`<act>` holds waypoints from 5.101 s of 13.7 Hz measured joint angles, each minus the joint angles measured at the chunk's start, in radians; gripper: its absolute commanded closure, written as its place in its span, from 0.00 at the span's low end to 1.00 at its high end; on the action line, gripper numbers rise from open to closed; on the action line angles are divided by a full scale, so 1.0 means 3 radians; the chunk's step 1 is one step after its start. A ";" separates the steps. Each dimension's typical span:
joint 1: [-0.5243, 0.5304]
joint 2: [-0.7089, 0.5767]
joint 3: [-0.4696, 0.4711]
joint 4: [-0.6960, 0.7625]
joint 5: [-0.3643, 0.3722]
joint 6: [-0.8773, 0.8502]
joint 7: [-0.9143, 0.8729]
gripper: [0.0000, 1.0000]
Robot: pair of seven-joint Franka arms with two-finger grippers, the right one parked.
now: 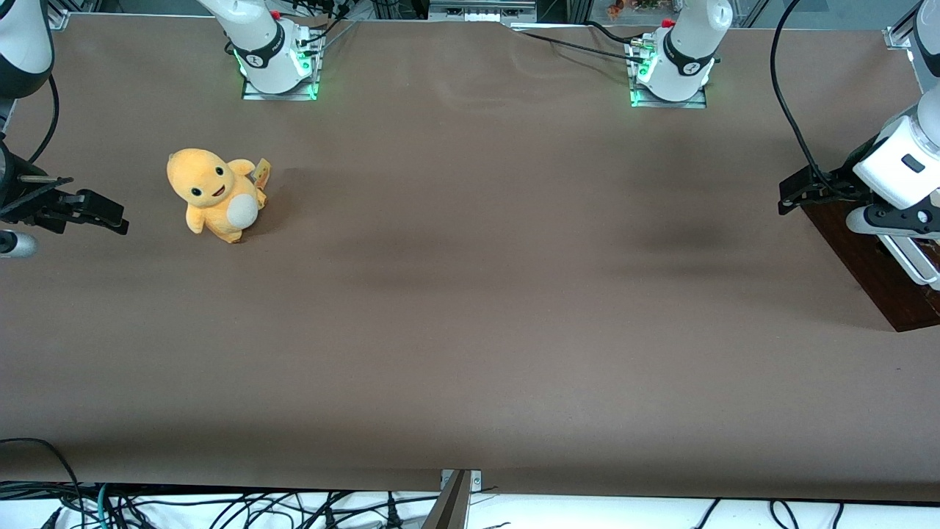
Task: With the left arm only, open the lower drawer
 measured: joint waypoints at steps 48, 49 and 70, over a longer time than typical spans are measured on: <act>-0.0560 0.1608 -0.0044 -0.0037 0.2441 -0.0937 -0.1218 0.00; -0.0560 0.1683 -0.0036 -0.0037 0.2543 -0.0961 -0.1223 0.00; -0.0177 0.2521 0.0324 -0.0029 0.3656 -0.1081 -0.1894 0.00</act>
